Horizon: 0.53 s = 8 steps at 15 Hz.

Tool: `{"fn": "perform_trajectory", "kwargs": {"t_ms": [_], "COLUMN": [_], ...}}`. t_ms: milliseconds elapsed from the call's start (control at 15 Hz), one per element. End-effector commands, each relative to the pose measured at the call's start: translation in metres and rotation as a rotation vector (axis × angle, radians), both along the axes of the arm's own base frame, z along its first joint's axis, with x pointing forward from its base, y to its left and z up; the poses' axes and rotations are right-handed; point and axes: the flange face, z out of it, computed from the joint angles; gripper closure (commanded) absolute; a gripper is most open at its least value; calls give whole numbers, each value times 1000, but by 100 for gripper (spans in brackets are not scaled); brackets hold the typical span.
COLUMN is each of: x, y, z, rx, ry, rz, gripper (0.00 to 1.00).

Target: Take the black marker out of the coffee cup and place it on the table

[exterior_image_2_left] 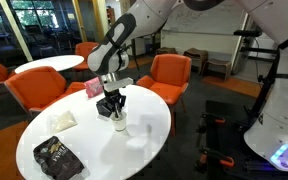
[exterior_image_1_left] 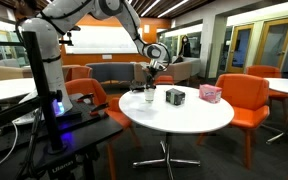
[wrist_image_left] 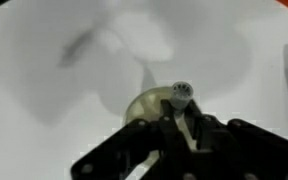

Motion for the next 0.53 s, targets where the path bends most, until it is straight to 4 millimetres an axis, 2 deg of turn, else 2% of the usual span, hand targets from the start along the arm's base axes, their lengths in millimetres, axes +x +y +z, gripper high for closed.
{"fn": "perform_trajectory", "kwargs": {"t_ms": [0, 200, 333, 467], "x": [-13, -26, -43, -60], "y": [2, 2, 2, -3], "z": [40, 84, 110, 126], "rx": [50, 81, 86, -1], "ry": [12, -20, -35, -56], "rz": [-10, 12, 40, 35], "gripper": [95, 95, 95, 95]}}
